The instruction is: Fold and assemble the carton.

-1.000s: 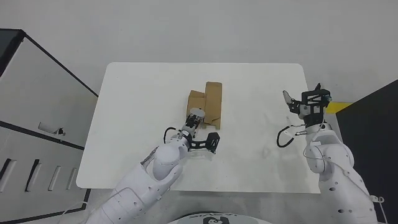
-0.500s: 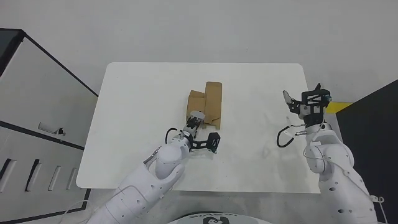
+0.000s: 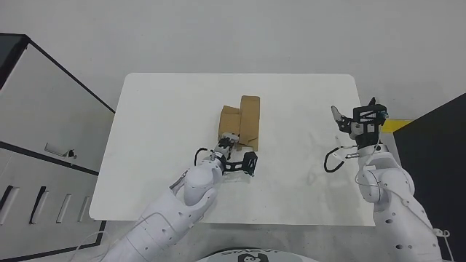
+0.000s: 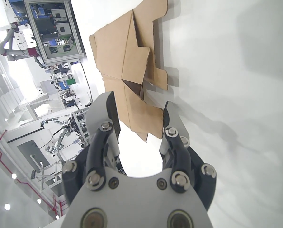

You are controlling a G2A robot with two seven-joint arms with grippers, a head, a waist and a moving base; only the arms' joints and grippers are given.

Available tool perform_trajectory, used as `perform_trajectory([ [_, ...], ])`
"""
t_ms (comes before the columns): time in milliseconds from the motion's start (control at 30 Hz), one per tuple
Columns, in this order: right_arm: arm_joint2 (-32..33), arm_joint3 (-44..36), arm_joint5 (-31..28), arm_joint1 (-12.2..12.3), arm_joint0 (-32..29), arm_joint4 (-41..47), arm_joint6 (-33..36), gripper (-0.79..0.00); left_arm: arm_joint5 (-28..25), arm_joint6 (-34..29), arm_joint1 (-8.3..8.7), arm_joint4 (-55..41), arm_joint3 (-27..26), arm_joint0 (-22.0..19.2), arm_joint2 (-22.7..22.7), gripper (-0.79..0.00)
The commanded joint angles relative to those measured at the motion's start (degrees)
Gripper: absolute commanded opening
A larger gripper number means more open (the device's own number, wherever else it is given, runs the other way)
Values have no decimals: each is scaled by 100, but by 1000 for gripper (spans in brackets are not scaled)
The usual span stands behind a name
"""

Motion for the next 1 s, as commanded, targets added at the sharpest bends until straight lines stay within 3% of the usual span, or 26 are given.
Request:
perform_trajectory([
  [0,0,0,0,0,0,0,0,0,26,-21,-19,-33,38,-24,6,-406],
  [100,0,0,0,0,0,0,0,0,113,-98,-50,-119,86,-31,-2,-425],
  [167,0,0,0,0,0,0,0,0,202,-175,-70,-165,101,-30,-15,-493],
  [200,0,0,0,0,0,0,0,0,254,-225,-79,-176,97,-27,-27,-557],
  [233,0,0,0,0,0,0,0,0,304,-267,-86,-184,85,-22,-42,-696],
  [267,0,0,0,0,0,0,0,0,357,-304,-90,-166,64,-19,-55,-785],
  [500,0,0,0,0,0,0,0,0,634,-339,-83,68,-231,38,-180,-785],
  [967,0,0,0,0,0,0,0,0,884,278,52,730,-1232,277,-650,-785],
])
